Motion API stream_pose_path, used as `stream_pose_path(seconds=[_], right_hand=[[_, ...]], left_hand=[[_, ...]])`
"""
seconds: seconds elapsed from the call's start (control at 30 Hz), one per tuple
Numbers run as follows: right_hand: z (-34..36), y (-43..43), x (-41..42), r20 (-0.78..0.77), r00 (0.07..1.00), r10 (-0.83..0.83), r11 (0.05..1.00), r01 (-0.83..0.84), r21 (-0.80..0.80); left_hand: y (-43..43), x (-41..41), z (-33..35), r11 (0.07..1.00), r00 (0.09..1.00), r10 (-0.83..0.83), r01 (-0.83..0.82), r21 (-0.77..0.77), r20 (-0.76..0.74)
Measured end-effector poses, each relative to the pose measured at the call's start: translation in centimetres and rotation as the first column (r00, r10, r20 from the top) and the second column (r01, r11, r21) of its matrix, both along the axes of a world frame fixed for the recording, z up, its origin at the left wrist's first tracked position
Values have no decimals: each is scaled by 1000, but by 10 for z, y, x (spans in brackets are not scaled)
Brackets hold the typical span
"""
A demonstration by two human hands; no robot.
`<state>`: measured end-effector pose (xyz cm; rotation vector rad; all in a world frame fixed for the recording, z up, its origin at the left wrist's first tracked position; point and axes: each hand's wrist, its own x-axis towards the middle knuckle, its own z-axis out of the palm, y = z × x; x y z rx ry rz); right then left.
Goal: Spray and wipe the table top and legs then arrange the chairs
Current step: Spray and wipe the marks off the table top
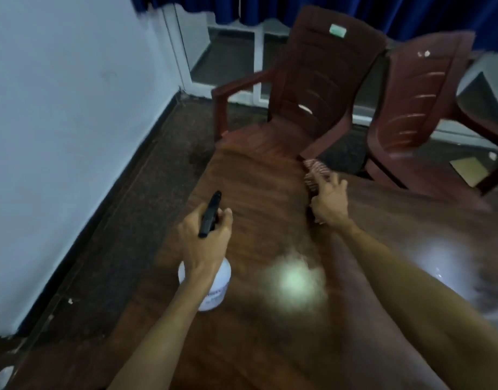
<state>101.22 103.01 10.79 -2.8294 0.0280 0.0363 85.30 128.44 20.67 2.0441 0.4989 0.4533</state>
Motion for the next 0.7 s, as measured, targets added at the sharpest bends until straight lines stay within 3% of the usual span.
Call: stream_pose_path(seconds=[0.07,0.1,0.2,0.27,0.33,0.5,0.57,0.63,0.7], right_hand=[[5,-42,-39,-33,987,-160,987,159,-36],[7,-49,-63,-41,986,-162,985,159,-62],[9,-14,-148,-19,995,97,994,-96,42],[7,18,-199,-31,932,360,932,-358,47],[7,16,-224,-62,864,500,866,-498,37],[16,-75,-215,-55,994,94,995,-93,20],[20,-65,-235,-62,974,219,975,-215,60],[13,-44,-270,-83,882,463,885,-457,86],[16,-55,-295,-53,831,554,830,-545,120]], left_hand=[[-10,-14,5,1000,999,2,-2,-2,-37],[-19,-22,9,1000,998,2,-3,-17,-57],[-46,-45,16,998,995,-14,8,-63,-97],[-68,-57,22,998,992,-26,18,-64,-124],[-86,-65,27,998,990,-36,29,-56,-140],[-118,-86,39,997,991,-61,55,-60,-116],[-128,-95,39,997,992,-64,60,-45,-110],[-139,-105,39,997,991,-71,67,-41,-117],[-154,-115,40,997,989,-79,76,-27,-122]])
